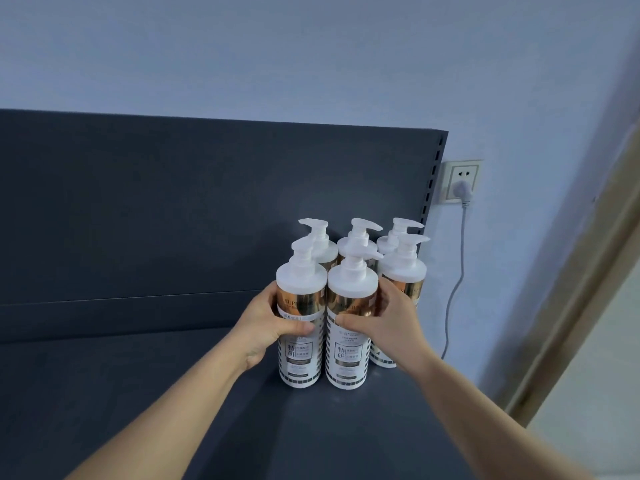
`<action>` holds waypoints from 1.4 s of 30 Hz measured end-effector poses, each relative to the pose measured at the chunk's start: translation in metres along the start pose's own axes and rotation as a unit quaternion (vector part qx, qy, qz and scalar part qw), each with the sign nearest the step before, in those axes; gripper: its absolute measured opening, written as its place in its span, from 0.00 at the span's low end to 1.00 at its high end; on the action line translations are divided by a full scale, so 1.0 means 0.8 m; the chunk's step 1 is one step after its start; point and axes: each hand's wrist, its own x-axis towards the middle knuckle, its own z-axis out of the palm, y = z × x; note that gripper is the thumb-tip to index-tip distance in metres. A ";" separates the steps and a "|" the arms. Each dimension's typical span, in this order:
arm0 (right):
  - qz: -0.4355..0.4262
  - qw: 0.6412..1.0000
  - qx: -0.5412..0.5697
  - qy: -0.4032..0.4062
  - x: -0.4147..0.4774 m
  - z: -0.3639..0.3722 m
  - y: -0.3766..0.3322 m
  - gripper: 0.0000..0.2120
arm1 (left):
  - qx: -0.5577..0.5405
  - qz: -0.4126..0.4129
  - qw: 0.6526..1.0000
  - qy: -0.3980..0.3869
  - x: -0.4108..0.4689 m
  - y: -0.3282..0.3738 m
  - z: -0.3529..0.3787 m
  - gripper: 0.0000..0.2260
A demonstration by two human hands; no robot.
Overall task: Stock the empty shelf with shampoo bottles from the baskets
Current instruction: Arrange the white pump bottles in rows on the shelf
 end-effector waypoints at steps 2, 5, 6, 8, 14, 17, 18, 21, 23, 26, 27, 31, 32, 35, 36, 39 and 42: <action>-0.001 1.000 -0.007 0.001 0.002 0.000 0.002 0.30 | -0.002 -0.002 1.000 0.003 0.004 -0.003 0.002 0.31; -0.005 1.000 -0.025 0.009 0.004 0.000 0.003 0.30 | 0.003 0.001 1.000 0.002 0.008 -0.005 0.003 0.31; -0.007 0.999 -0.032 0.015 0.003 0.000 0.003 0.30 | 0.007 0.001 1.000 0.000 0.009 -0.005 0.003 0.31; -0.010 0.999 -0.039 0.025 0.001 0.001 0.003 0.30 | 0.017 -0.002 1.000 -0.010 0.010 -0.004 0.002 0.31; -0.071 0.972 -0.210 0.077 -0.007 0.001 -0.013 0.37 | 0.095 0.004 0.994 -0.046 0.004 0.000 -0.006 0.34; -0.084 0.948 -0.295 0.089 0.000 -0.003 -0.027 0.36 | 0.133 0.022 0.991 -0.007 -0.002 -0.001 -0.005 0.31; -0.085 0.943 -0.308 0.086 0.001 -0.004 -0.032 0.33 | 0.137 0.030 0.990 0.007 -0.003 -0.001 -0.004 0.29; -0.081 0.946 -0.301 0.086 0.002 -0.005 -0.036 0.27 | 0.143 0.040 0.989 0.023 -0.004 -0.001 0.001 0.27; -0.086 0.945 -0.302 0.091 0.002 -0.004 -0.037 0.24 | 0.151 0.040 0.987 0.030 -0.003 0.000 0.004 0.27; -0.095 0.932 -0.336 0.099 0.003 -0.005 -0.037 0.23 | 0.150 0.037 0.987 0.033 -0.001 0.000 0.006 0.27; -0.094 0.927 -0.350 0.099 0.004 -0.006 -0.038 0.24 | 0.151 0.037 0.987 0.032 0.000 -0.001 0.006 0.27; -0.096 0.900 -0.412 0.104 0.008 -0.011 -0.042 0.25 | 0.148 0.040 0.988 0.030 0.003 -0.002 0.009 0.26; -0.098 0.893 -0.427 0.106 0.009 -0.012 -0.044 0.25 | 0.150 0.041 0.987 0.032 0.004 -0.002 0.011 0.26; -0.101 0.882 -0.449 0.107 0.012 -0.013 -0.046 0.26 | 0.157 0.046 0.986 0.042 0.005 -0.005 0.014 0.25; -0.101 0.878 -0.455 0.108 0.013 -0.013 -0.046 0.26 | 0.162 0.048 0.985 0.045 0.006 -0.005 0.015 0.25; -0.101 0.874 -0.463 0.105 0.013 -0.013 -0.047 0.26 | 0.169 0.048 0.983 0.054 0.008 -0.007 0.017 0.24; -0.101 0.875 -0.462 0.101 0.012 -0.013 -0.047 0.25 | 0.180 0.051 0.980 0.061 0.007 -0.008 0.020 0.24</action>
